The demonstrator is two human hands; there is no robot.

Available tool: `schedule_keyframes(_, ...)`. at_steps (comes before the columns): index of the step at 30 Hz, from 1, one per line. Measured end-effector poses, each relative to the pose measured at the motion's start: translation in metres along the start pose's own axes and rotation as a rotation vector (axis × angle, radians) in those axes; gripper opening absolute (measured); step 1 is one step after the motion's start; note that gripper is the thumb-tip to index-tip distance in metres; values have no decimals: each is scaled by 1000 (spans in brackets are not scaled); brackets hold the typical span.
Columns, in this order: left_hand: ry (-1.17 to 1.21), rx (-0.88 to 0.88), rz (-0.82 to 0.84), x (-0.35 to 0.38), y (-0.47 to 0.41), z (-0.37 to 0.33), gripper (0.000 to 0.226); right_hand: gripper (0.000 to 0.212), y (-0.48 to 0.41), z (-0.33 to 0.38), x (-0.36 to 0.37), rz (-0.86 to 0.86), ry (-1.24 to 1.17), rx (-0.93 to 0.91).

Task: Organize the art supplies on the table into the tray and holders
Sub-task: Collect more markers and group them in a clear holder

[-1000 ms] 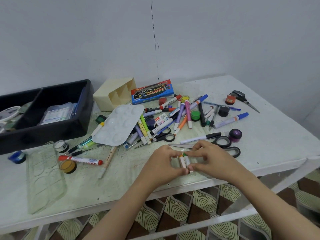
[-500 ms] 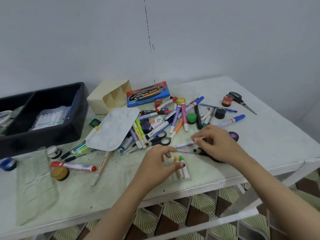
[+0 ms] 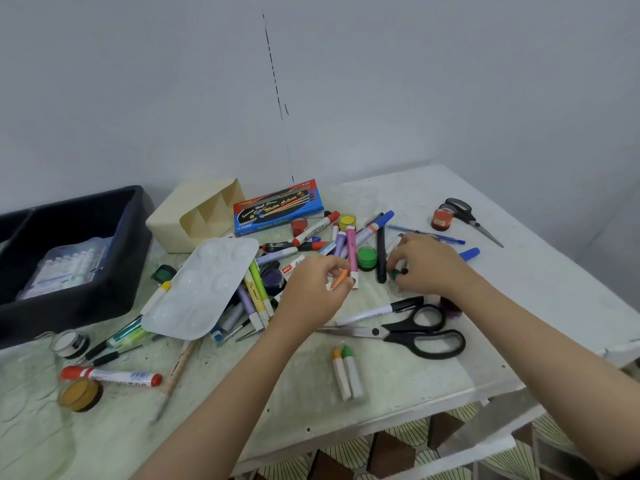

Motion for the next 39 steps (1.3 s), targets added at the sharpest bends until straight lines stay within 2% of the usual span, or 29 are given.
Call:
schedule_keyframes(4, -28, 16, 7, 15, -26, -8, 22, 17, -6, 0, 4, -1, 3, 18)
schedule_keyframes(10, -117, 60, 45, 46, -75, -26, 24, 15, -7, 0, 9, -85, 0, -73)
schedule_keyframes(16, -334, 125, 154, 82, -113, -37, 22, 39, 1, -13, 13, -99, -61, -93)
schedule_keyframes(20, -448, 111, 219, 100, -128, -35, 20, 32, 6, -15, 6, -140, -60, -140)
schedule_keyframes(25, -444, 61, 283, 109, -137, -32, 24, 29, 8, -19, 2, -154, -85, -183)
schedule_keyframes(28, -419, 0, 324, 111, -139, -28, 14, 20, 15, -19, -3, -220, -121, -186)
schedule_keyframes(31, -408, -51, 348, 113, -138, -25, 19, 15, 25, -22, -7, -324, -227, -145)
schedule_keyframes(36, -413, -52, 357, 111, -133, -27, 24, 26, 44, -24, -11, -444, -439, -88)
schedule_keyframes(39, -443, -58, 388, 111, -130, -29, 7, 19, 55, -23, -14, -496, -478, -50)
Point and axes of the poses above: each hand's wrist, its own y-axis away from the middle knuckle, its own x-axis out of the palm, z = x × y, the point moved 7 cm from there along -y, towards the middle knuckle, and after that the axes turned 4 degrees about -z, right-handed, at the moved point
